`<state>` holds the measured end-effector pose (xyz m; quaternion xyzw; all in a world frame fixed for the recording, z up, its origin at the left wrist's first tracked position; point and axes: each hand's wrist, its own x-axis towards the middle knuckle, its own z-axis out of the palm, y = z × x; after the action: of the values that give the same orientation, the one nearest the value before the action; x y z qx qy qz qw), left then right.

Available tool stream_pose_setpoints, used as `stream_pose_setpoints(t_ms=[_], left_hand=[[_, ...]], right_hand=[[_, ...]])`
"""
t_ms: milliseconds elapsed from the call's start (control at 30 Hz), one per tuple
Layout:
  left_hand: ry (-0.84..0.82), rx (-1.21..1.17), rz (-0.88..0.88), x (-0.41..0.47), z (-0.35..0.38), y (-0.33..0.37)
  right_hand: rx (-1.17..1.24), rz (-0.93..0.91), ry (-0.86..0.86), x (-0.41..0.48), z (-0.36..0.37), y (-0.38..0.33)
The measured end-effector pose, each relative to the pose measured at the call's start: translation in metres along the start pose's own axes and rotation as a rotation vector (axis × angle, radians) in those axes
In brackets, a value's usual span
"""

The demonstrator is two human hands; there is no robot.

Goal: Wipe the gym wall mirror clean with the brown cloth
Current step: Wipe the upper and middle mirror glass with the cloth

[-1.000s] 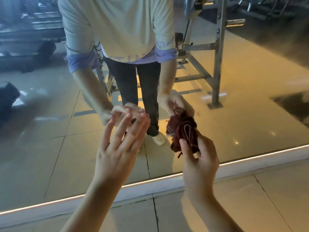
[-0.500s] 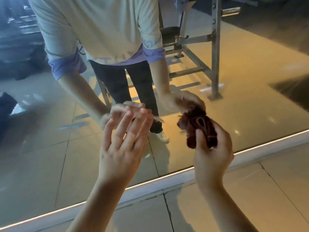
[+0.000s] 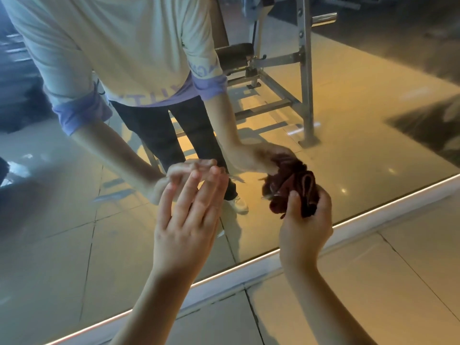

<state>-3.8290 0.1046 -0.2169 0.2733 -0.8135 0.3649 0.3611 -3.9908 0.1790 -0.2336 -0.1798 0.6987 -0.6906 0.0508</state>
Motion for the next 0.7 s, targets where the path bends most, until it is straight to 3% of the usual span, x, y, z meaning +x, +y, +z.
stream_pose_setpoints(t_ms=[133,300,500,633,700], left_hand=[[0.014,0.016,0.019,0.0,0.001,-0.001],[-0.003,-0.01,0.016,-0.001,0.001,-0.002],[0.014,-0.018,0.019,-0.001,0.001,0.0],[-0.004,-0.04,0.027,-0.001,-0.002,-0.003],[-0.015,-0.045,0.033,-0.001,-0.004,-0.004]], right_hand=[[0.005,-0.146,-0.202,-0.031,0.001,-0.002],[0.039,0.02,0.01,0.007,-0.005,-0.008],[0.073,-0.048,-0.26,-0.039,0.002,-0.012],[0.165,0.088,-0.096,-0.004,-0.007,-0.017],[0.186,0.144,-0.132,-0.004,-0.011,-0.019]])
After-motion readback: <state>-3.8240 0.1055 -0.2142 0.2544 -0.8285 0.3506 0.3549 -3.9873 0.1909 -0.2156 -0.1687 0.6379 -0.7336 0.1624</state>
